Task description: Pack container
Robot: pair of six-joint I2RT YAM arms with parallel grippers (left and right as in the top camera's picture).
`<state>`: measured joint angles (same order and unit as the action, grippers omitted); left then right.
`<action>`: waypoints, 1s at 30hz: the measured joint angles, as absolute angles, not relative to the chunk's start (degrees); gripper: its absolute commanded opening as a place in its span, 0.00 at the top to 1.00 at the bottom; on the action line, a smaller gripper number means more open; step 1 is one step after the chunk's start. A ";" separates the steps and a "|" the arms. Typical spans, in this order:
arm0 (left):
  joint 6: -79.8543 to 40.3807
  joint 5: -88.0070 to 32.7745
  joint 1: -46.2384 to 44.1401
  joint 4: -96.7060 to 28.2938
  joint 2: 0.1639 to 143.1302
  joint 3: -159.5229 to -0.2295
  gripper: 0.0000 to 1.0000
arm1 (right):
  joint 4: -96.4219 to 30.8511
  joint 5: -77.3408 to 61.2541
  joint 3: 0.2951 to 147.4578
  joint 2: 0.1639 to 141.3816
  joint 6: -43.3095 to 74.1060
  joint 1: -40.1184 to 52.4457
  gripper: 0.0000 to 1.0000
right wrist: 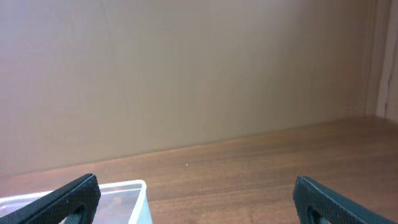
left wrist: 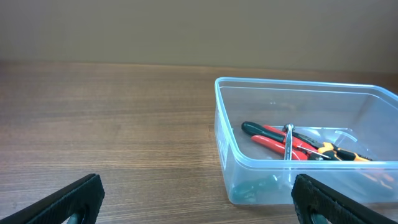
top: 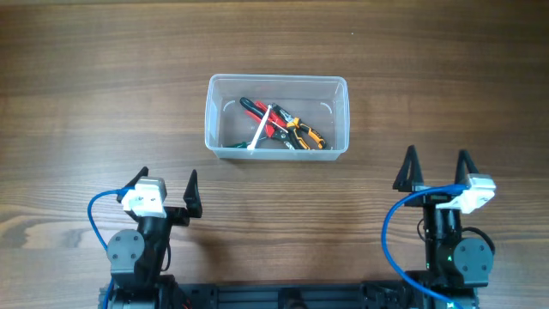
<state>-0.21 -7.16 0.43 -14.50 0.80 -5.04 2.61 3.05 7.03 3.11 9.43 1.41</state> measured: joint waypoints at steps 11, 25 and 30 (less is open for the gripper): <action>-0.23 -7.16 0.43 -14.50 0.80 -5.04 0.00 | 3.09 3.05 3.14 1.23 5.96 1.85 0.00; -0.23 -7.16 0.43 -14.50 0.80 -5.04 0.00 | 0.47 3.05 0.40 1.10 6.09 1.85 0.00; -0.23 -7.16 0.43 -14.50 0.80 -5.04 0.00 | 0.47 3.05 0.40 1.10 4.25 1.85 0.00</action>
<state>-0.23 -7.16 0.43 -14.50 0.80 -5.04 0.47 3.05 0.40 1.10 4.25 1.85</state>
